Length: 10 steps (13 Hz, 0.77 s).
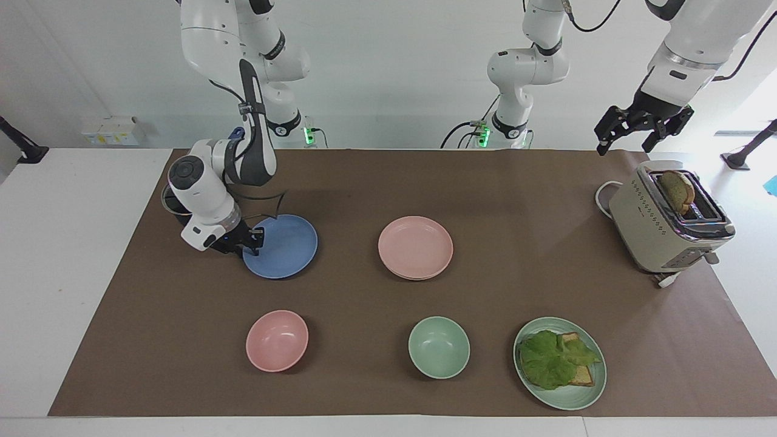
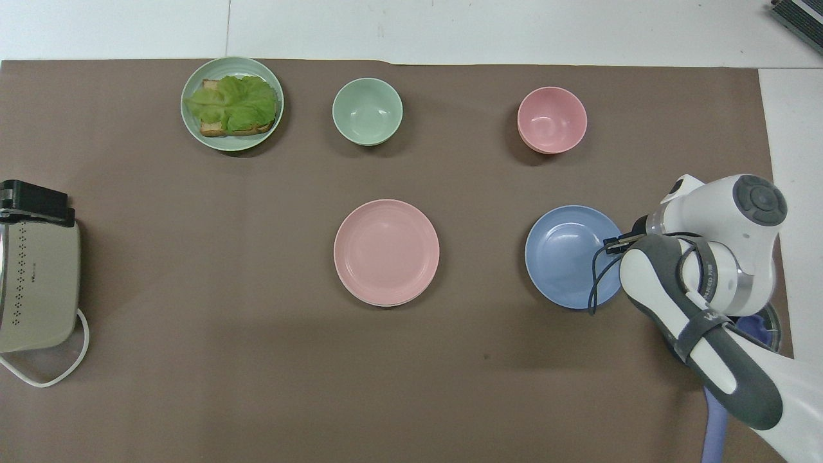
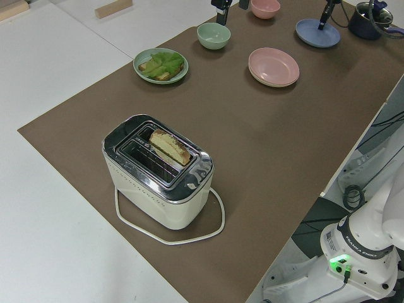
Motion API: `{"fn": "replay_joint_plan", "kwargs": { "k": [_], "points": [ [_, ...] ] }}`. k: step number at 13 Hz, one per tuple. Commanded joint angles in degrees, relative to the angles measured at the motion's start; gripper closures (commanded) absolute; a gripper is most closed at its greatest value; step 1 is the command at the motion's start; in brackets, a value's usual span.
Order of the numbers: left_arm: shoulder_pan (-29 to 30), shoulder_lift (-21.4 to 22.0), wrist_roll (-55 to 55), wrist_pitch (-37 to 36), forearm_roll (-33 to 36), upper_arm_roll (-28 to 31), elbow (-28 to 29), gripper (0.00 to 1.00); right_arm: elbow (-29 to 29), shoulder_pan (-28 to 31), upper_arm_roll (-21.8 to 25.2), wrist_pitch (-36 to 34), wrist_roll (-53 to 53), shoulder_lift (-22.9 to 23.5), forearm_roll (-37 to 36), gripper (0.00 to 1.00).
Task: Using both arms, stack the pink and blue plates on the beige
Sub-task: 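Grasp the blue plate rim with the right gripper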
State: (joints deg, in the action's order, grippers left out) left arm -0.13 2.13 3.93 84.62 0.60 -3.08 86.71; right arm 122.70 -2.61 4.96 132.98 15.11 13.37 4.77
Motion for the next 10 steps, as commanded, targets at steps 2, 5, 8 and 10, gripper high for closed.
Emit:
{"fn": "replay_joint_plan", "kwargs": {
  "k": [2, 5, 8, 10],
  "points": [
    [0.3, 1.3, -0.24, -0.34, 0.54, -0.18, 1.45, 0.0, -0.96, 0.68, -0.39, -1.83, 0.71, -0.18, 1.39, 1.0],
    [0.39, 1.3, -0.33, -0.34, 0.54, -0.18, 1.45, 0.0, -4.03, 0.42, -0.39, -6.48, 0.18, -0.97, 1.39, 1.0],
    [0.39, 1.3, -0.24, -0.34, 0.54, -0.18, 1.45, 0.0, -6.41, 0.15, -0.39, -11.15, -0.25, -4.21, 1.39, 1.0],
    [0.39, 1.39, -0.24, -0.34, 0.54, -0.18, 1.45, 0.0, -6.85, -0.11, -0.74, -13.61, -1.48, -6.85, 1.39, 1.0]
  ]
}}
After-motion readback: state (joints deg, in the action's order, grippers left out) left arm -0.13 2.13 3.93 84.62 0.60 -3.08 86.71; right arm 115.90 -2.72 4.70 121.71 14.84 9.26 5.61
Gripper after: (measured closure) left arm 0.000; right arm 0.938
